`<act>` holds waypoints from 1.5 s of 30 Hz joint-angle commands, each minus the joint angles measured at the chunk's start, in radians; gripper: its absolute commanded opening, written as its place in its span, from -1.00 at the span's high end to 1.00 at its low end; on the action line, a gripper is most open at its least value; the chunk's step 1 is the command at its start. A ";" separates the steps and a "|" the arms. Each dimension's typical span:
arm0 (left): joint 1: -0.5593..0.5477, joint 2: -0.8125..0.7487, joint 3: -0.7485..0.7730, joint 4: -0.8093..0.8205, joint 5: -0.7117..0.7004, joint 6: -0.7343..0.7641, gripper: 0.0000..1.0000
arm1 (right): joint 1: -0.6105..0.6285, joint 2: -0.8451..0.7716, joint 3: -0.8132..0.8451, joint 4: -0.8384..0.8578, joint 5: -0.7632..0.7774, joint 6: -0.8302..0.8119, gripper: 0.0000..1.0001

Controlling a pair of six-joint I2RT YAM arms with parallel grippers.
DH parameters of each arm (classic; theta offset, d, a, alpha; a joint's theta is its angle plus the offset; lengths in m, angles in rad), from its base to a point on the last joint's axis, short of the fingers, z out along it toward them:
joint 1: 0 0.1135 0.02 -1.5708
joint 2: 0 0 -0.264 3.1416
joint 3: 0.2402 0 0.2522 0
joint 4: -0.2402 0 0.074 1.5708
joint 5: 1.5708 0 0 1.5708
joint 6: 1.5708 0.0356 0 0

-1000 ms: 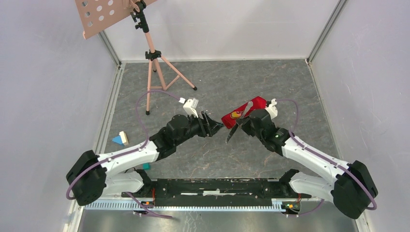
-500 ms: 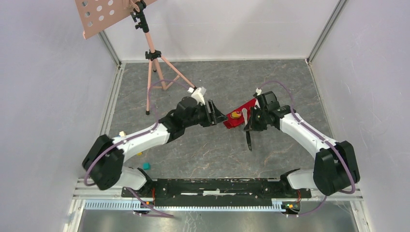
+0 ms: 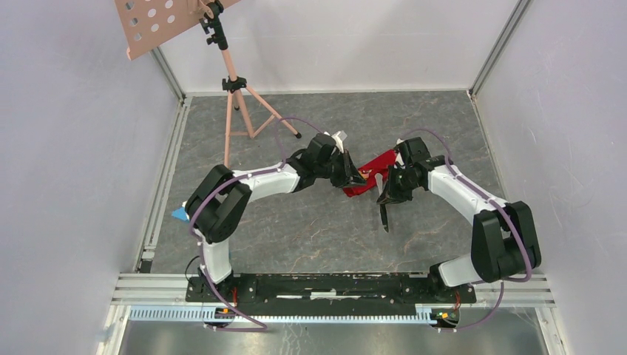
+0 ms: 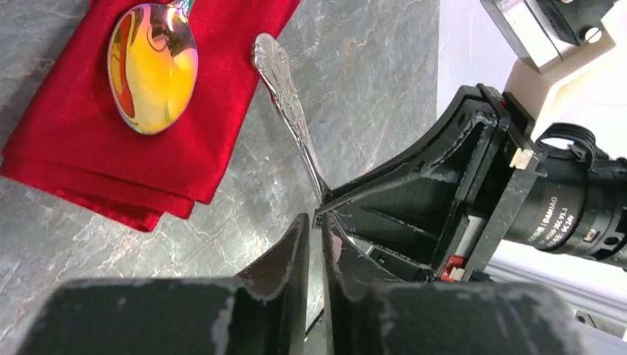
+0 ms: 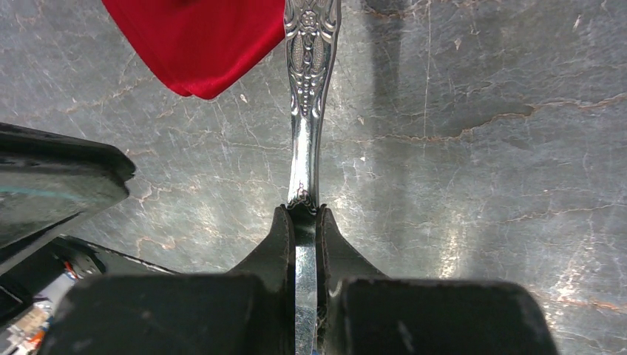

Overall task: Fold the napkin into a case and place the utensils inside
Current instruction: Stuff the knife into the folded napkin.

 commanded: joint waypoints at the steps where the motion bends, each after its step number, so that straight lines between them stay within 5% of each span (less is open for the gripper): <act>1: 0.007 0.060 0.104 -0.070 0.029 0.036 0.69 | -0.014 0.025 0.056 0.006 -0.024 0.065 1.00; 17: 0.028 0.192 0.184 -0.204 -0.077 0.153 0.90 | -0.025 0.087 0.032 0.095 -0.011 0.168 1.00; 45: 0.028 0.231 0.151 -0.203 -0.090 0.146 0.95 | -0.027 0.173 0.084 0.243 0.186 0.512 1.00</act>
